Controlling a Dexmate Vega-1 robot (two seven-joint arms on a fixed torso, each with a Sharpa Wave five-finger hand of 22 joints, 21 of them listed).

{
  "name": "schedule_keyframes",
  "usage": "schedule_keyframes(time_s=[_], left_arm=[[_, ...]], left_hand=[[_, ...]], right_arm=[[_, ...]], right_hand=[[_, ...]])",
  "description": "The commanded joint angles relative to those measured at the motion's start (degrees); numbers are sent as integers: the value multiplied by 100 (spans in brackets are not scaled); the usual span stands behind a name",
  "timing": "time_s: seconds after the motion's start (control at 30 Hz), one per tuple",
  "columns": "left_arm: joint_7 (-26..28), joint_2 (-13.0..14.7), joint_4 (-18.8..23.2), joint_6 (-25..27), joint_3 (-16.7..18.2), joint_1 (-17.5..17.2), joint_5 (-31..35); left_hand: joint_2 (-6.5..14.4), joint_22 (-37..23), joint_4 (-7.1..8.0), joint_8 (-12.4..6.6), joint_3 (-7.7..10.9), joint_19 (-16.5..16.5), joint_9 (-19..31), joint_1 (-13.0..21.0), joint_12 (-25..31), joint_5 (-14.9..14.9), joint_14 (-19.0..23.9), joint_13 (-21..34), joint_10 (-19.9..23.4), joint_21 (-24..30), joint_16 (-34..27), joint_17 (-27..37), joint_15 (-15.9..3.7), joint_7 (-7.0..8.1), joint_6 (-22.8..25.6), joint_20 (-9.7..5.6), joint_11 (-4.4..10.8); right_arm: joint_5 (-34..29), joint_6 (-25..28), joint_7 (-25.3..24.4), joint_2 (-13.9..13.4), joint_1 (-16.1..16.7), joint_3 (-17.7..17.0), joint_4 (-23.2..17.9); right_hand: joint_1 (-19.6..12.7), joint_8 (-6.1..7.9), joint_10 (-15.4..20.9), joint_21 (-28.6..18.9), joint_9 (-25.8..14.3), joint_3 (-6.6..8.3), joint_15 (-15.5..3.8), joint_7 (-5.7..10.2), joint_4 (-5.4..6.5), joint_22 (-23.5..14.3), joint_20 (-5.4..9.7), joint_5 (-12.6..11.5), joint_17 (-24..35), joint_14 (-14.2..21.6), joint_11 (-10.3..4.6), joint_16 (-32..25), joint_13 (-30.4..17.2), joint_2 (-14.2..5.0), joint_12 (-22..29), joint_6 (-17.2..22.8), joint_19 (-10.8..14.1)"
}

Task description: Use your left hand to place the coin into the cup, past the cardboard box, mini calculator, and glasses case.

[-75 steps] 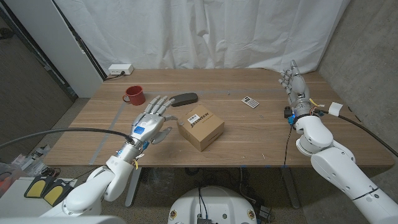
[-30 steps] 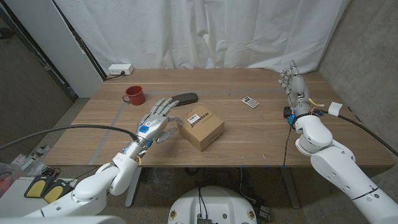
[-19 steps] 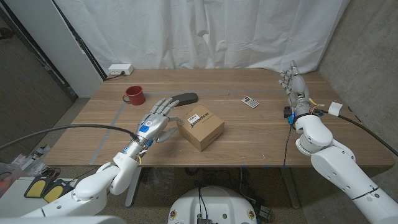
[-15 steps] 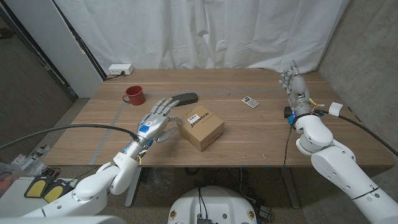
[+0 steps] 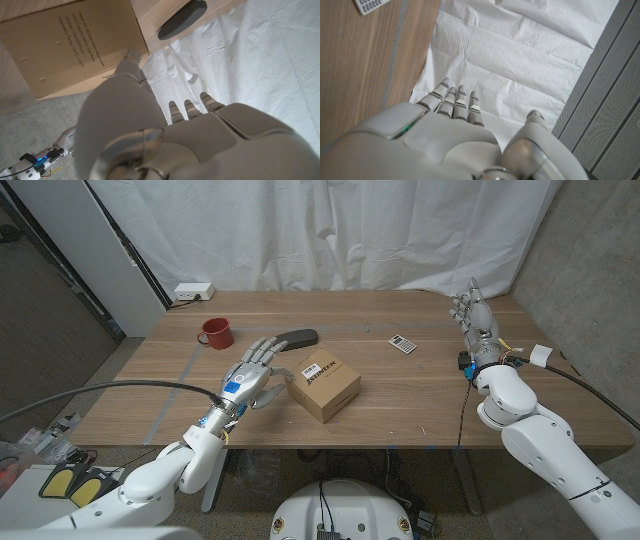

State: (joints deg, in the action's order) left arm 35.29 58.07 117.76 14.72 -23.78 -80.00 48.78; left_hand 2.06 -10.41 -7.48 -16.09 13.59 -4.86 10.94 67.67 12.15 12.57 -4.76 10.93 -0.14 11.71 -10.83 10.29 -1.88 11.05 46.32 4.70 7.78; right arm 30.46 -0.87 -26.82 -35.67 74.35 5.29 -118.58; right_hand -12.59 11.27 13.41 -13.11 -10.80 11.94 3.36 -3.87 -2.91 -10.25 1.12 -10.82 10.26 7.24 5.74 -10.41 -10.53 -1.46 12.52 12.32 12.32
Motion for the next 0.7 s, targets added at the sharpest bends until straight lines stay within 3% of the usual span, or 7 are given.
schedule_keyframes(time_s=[0.03,0.7], left_arm=[[175,-110,-91,4,-101,54,-2],[313,-318,-201,10,-343,215,31]], left_hand=[[46,-16,9,-7,-32,36,6,16,16,-32,22,2,69,32,-36,9,-236,18,56,2,15],[63,-17,15,23,-70,55,7,31,13,-58,73,3,112,33,-33,9,-242,15,94,15,22]], right_arm=[[37,-35,26,-18,34,-31,17],[121,4,58,-97,176,-204,-87]], right_hand=[[8,-2,63,9,-10,-8,-16,19,-11,-30,-1,-3,17,47,9,-31,-17,-26,17,29,46],[6,-5,77,31,-10,-15,2,24,-21,-31,-4,-3,16,56,0,-30,-18,-33,15,22,53]])
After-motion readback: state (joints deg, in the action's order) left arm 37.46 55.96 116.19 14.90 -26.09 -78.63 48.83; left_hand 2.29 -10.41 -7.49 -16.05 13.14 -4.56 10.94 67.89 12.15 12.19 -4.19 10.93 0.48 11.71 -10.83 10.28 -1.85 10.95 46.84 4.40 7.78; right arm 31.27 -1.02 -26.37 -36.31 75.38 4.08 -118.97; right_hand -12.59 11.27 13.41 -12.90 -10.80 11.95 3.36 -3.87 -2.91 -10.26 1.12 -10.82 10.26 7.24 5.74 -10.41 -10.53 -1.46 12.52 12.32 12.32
